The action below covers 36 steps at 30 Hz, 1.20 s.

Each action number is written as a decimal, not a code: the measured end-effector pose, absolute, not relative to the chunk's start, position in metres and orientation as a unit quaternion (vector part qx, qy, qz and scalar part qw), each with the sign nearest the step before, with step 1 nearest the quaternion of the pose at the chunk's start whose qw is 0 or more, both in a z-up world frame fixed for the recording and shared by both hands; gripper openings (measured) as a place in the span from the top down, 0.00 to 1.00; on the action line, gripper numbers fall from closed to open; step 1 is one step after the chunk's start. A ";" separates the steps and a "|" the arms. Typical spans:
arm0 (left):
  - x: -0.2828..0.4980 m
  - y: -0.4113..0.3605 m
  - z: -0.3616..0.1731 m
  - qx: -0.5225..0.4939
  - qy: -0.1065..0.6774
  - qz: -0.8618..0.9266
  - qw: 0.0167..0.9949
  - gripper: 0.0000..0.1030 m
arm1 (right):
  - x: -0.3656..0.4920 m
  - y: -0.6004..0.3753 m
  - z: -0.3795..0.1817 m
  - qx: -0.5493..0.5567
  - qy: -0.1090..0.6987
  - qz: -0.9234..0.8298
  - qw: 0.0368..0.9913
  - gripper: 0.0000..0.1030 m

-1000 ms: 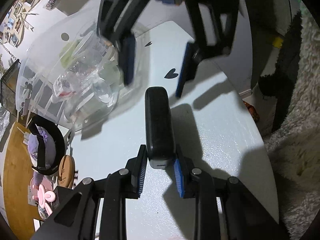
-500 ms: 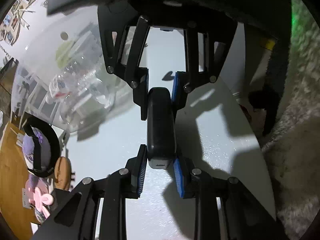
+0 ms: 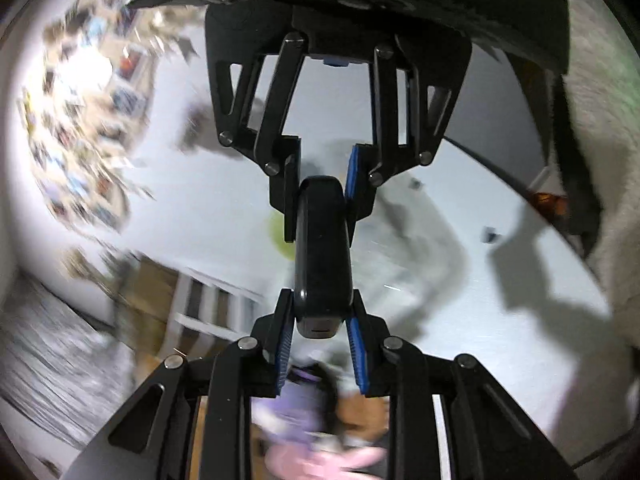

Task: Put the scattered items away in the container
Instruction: 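Open the left tool and release the black case to the right tool, then carry the black case with the right tool into the clear container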

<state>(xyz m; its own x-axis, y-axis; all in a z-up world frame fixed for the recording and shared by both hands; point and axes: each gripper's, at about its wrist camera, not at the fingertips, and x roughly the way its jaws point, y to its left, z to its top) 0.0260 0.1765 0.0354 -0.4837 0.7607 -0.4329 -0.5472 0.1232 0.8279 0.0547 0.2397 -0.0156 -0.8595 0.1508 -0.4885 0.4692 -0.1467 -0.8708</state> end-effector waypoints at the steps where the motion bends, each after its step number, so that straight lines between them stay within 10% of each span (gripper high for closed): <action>1: 0.021 0.184 0.045 0.113 0.562 0.655 0.492 0.75 | 0.051 0.245 -0.004 0.233 0.648 -0.719 0.093 0.75; 8: -0.013 0.240 0.071 0.165 0.528 0.690 0.468 0.72 | 0.023 0.297 0.036 0.220 0.677 -0.702 0.026 0.75; 11: -0.034 0.259 0.058 0.132 0.493 0.714 0.480 0.52 | 0.013 0.325 0.029 0.236 0.683 -0.691 0.025 0.75; 22: -0.093 0.246 0.008 -0.057 0.357 0.830 0.424 0.52 | -0.049 0.429 -0.032 0.340 0.709 -0.617 0.018 0.75; 36: -0.118 0.177 -0.020 -0.204 0.172 0.917 0.298 0.52 | -0.191 0.410 -0.058 0.591 0.256 -0.759 0.098 0.76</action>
